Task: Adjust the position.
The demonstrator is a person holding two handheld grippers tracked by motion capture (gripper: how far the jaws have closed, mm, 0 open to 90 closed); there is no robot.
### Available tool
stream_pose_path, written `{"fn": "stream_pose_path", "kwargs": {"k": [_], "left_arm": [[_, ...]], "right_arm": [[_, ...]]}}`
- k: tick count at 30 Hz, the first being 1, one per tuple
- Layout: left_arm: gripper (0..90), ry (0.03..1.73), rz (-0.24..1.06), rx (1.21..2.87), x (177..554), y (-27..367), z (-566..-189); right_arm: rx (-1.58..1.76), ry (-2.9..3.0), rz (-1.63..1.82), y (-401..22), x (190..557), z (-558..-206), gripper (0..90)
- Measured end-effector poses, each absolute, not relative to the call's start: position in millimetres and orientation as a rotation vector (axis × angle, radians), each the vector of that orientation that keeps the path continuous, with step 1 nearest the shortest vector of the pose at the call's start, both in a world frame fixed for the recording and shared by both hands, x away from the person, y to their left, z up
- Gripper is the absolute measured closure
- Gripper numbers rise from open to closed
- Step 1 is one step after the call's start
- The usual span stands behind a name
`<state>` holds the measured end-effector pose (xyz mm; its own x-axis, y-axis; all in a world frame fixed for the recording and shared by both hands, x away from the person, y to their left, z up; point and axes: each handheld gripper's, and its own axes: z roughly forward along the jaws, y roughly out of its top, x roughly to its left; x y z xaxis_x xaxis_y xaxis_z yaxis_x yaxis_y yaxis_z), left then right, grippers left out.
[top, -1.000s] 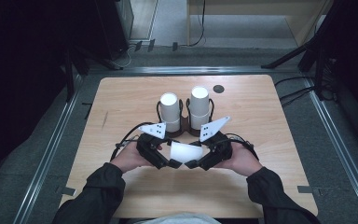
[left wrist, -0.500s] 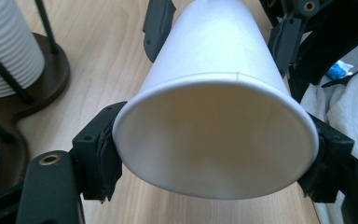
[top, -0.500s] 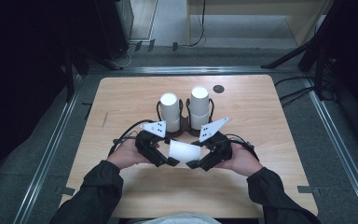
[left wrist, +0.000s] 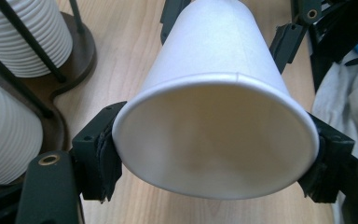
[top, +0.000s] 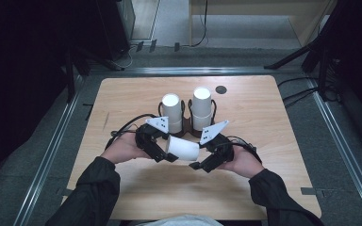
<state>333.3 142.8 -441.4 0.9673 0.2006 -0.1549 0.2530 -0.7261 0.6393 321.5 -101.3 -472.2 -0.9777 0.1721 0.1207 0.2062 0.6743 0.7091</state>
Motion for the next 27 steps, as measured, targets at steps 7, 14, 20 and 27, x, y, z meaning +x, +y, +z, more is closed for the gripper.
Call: {"fn": "stream_pose_path", "kwargs": {"k": [7, 14, 20, 27], "left_arm": [[22.1, 0.288, -0.081, 2.456, 335, 138, -441], [22.1, 0.285, -0.102, 2.516, 339, 126, -445], [22.1, 0.286, -0.112, 2.576, 342, 118, -448], [22.0, 0.297, -0.106, 2.627, 344, 111, -450]], "right_arm": [[-0.345, -2.856, -1.199, -102, 323, -475, 24.9], [-0.354, -2.883, -1.173, -103, 323, -478, 24.8], [-0.363, -2.889, -1.168, -104, 322, -479, 24.3], [-0.348, -2.898, -1.165, -103, 321, -480, 24.2]]}}
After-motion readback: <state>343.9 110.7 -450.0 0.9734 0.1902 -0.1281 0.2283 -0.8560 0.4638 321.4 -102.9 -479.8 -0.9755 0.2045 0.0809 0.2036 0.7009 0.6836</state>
